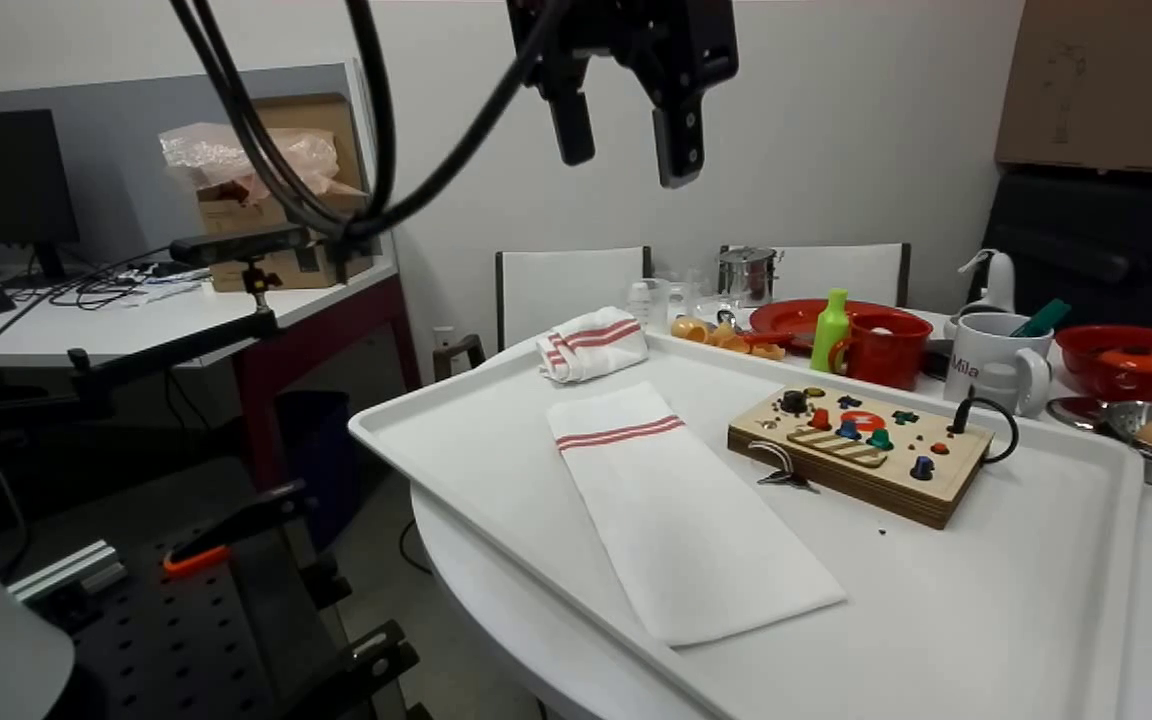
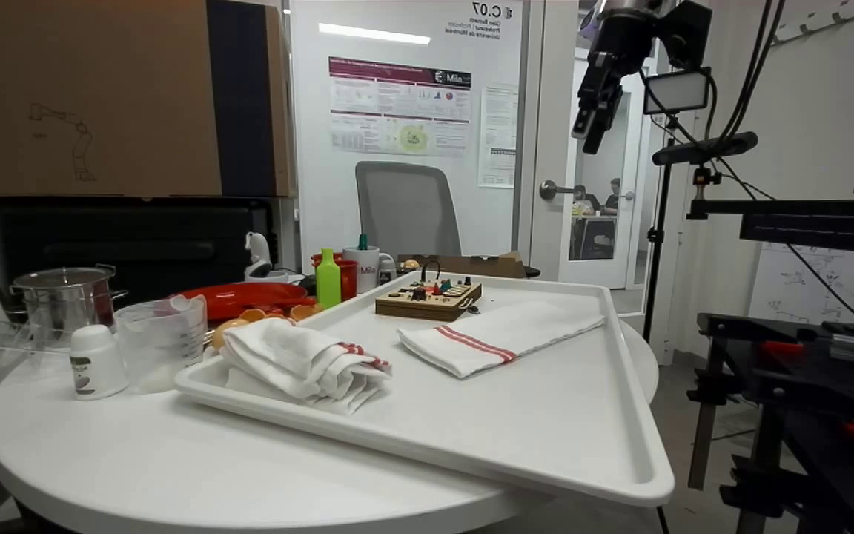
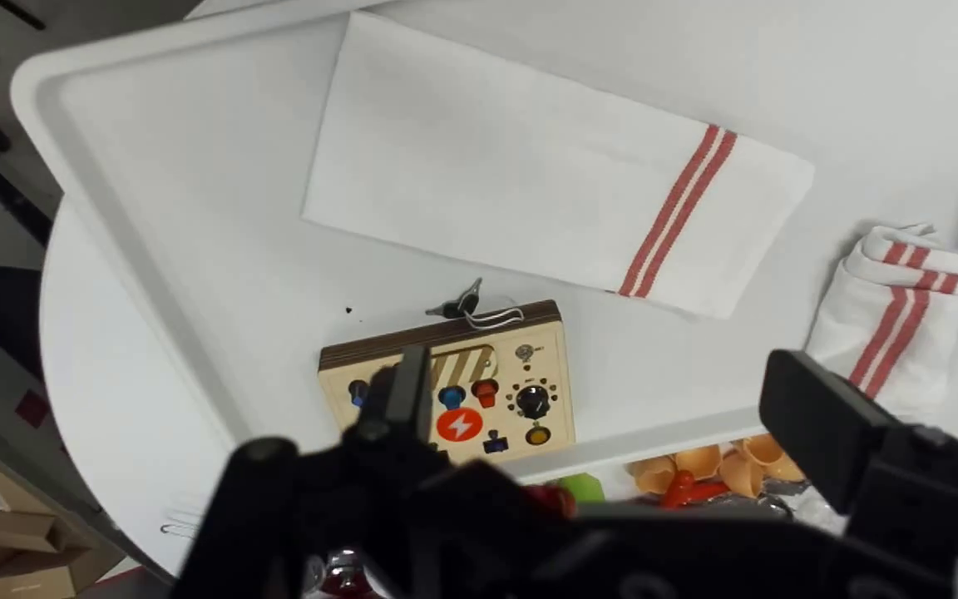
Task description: Fold the towel twice
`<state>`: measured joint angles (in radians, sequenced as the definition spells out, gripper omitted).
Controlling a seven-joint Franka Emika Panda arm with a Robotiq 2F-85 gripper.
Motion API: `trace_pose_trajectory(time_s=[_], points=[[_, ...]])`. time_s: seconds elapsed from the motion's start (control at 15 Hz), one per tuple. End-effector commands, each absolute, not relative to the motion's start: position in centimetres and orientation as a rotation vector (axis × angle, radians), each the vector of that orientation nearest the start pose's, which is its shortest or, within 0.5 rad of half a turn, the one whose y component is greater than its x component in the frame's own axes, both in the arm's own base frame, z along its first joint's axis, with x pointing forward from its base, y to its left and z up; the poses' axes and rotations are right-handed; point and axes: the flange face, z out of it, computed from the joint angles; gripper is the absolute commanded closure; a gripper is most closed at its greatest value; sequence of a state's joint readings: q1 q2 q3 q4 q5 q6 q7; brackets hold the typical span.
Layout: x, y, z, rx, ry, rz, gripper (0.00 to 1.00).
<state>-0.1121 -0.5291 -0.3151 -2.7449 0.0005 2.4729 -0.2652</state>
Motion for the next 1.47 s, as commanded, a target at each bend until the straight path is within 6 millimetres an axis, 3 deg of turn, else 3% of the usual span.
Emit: trace_pose_trajectory(time_s=[0.0, 0.07, 0.4, 0.53, 0.93, 1.2, 1.4], points=[[38.0, -15.1, 37.7, -3.071, 0.274, -0.394, 0.0], [36.4, -14.8, 38.1, -3.055, 0.238, -0.402, 0.0], [36.7, -14.8, 37.7, -3.063, 0.237, -0.386, 0.0], [37.5, -14.5, 36.5, -3.096, 0.343, -0.342, 0.0], [41.6, -14.5, 30.0, -3.082, 0.578, -0.359, 0.0], [43.7, -17.0, 25.1, -3.103, 0.707, -0.352, 0.0], [44.2, -19.9, 22.4, -3.125, 0.813, -0.226, 0.0]])
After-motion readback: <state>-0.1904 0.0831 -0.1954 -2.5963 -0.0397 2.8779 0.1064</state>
